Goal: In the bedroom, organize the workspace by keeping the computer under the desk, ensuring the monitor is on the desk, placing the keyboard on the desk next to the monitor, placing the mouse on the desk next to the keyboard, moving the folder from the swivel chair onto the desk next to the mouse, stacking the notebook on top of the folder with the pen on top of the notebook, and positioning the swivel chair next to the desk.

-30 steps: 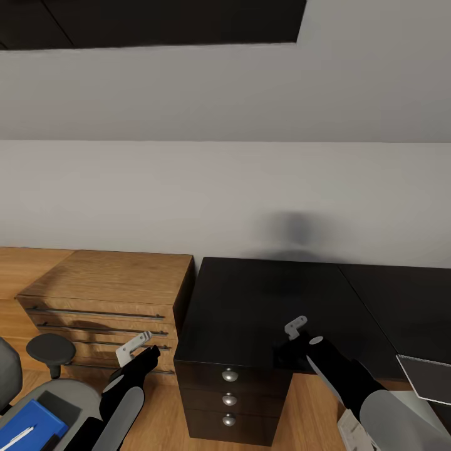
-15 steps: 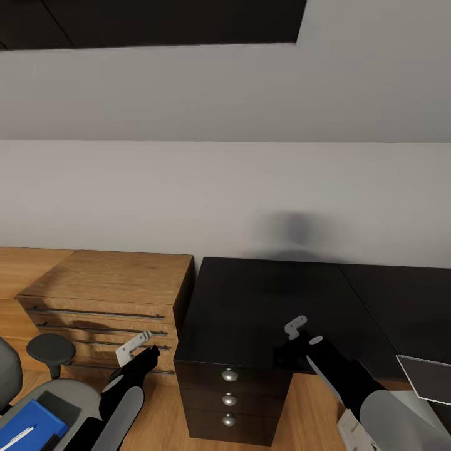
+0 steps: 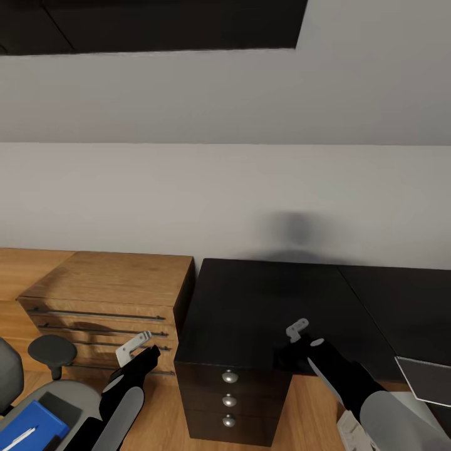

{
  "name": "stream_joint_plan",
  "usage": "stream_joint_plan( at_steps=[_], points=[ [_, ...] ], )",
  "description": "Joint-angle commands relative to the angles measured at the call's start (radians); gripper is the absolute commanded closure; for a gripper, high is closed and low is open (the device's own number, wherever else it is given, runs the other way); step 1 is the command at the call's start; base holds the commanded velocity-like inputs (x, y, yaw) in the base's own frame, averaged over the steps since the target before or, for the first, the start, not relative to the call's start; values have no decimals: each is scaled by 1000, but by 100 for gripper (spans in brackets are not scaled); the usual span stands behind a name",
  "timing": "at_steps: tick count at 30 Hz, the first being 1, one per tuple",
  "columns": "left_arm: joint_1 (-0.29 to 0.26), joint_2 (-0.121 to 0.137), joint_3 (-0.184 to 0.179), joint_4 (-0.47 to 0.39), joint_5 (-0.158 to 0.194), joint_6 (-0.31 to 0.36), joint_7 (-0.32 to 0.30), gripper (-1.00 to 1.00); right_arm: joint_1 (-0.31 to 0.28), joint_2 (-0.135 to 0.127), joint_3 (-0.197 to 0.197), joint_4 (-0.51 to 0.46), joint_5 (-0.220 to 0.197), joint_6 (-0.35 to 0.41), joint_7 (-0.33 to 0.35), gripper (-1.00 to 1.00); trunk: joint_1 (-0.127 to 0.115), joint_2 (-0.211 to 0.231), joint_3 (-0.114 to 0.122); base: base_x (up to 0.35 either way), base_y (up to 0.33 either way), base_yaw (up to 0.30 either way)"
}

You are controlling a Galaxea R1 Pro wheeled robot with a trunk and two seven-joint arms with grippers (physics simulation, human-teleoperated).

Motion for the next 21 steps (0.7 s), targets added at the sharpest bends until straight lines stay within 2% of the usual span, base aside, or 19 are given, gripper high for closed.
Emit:
stream_joint_plan(
  at_steps=[1,4,5,8,13,15,17,20,21],
  points=[
    [-1,1,-2,-2,3,4,7,-100,0,-2,5,1,-8,6,-3,100,-4,7,2,0,0,0],
    [-1,1,-1,-2,3,4,8,-100,0,-2,3,-16,-9,6,-4,100,-15,28,11,0,0,0],
    [0,1,-1,-2,3,4,8,-100,0,-6,-1,-69,-12,12,-4,100,-19,35,14,0,0,0],
    [0,1,-1,-1,3,4,8,-100,0,-7,-6,-90,-14,15,-4,100,-31,56,24,-17,0,0],
    [0,2,0,-1,3,6,8,-100,0,-8,-22,-109,-16,16,-5,100,-50,91,39,-230,0,0],
    [0,2,0,-1,3,6,7,-100,0,-8,-83,-149,-19,22,-5,100,-57,105,46,-321,0,0],
    [0,2,0,0,6,6,7,-100,1,-7,-122,-188,-35,51,-11,100,-65,119,52,-336,0,0],
    [0,2,0,0,8,7,7,-100,1,-5,-136,-217,-73,66,-39,100,-77,140,61,-340,0,0],
    [0,2,0,1,9,7,7,-100,1,-5,-139,-235,-105,70,-80,100,-80,147,65,-341,0,0]
  ],
)
